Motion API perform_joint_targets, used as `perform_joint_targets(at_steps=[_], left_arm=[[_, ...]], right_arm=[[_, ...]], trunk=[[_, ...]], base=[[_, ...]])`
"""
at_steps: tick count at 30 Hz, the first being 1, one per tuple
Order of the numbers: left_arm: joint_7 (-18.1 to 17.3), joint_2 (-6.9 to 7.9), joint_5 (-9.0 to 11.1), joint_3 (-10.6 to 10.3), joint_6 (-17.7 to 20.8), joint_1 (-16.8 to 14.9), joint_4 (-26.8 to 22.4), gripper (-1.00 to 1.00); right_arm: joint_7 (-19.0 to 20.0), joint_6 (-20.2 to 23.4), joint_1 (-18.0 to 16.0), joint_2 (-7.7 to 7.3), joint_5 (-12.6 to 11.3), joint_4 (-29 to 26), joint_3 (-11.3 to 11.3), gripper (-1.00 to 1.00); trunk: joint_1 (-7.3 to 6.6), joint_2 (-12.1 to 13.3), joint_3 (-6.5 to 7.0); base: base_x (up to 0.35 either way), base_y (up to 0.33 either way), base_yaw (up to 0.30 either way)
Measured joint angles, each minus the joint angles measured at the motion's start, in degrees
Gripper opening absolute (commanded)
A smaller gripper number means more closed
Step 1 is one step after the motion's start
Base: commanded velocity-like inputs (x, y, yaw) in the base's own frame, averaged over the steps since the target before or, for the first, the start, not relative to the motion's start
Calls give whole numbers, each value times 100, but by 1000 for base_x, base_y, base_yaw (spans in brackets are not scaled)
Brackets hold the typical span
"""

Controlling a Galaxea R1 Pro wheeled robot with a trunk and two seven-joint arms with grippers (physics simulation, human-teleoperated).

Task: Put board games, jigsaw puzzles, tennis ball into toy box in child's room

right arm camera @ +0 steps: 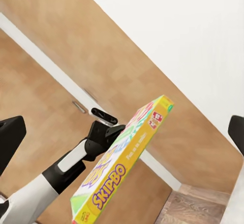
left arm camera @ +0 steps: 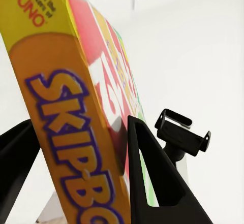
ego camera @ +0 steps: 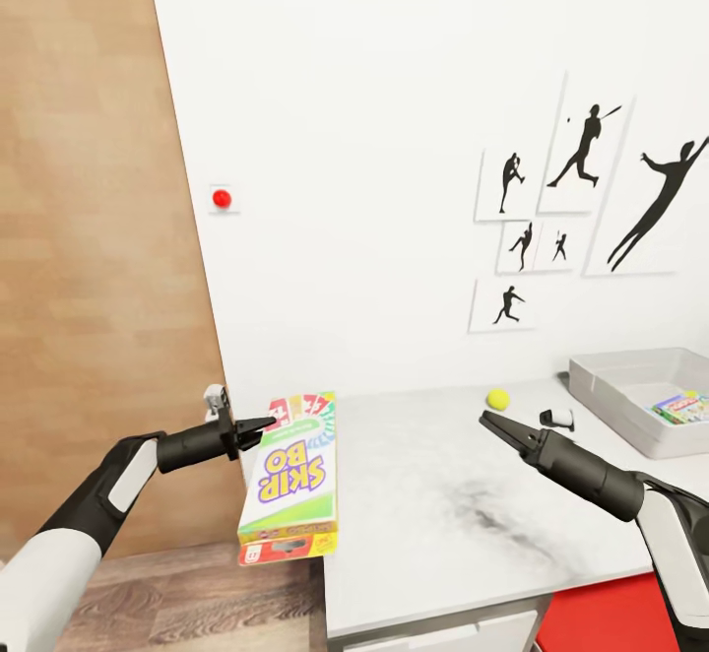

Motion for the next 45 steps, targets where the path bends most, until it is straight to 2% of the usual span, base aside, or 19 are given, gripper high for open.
perform_joint_targets(at_steps=[20, 22, 27, 34, 39, 40, 45], left_arm=[[37, -102, 0, 71, -43, 89, 9, -100], [39, -101, 13, 139, -44, 95, 9, -100], [42, -130, 32, 468, -46, 154, 11, -100], [54, -188, 9, 588, -86, 175, 11, -100], [187, -222, -7, 698, -651, 198, 13, -100], [345, -296, -14, 722, -848, 214, 17, -100], [797, -480, 21, 820, -1205, 263, 18, -100]], right_arm=[[24, -45, 0, 5, -27, -2, -9, 100], [24, -47, 0, 7, -27, -1, -10, 100], [32, -49, 0, 7, -26, -1, -9, 100], [38, -49, 0, 2, -26, -2, -11, 100], [37, -49, 0, 1, -26, -1, -34, 100], [38, -49, 0, 0, -26, 2, -57, 100], [50, -49, 0, 0, -26, 26, -184, 100]], trunk=[[-440, 803, 360], [-484, 883, 396], [-593, 1084, 486], [-747, 1365, 612], [-857, 1566, 702], [-879, 1606, 719], [-989, 1807, 810]], base=[[0, 0, 0], [0, 0, 0], [0, 0, 0], [0, 0, 0], [0, 0, 0], [0, 0, 0], [0, 0, 0]])
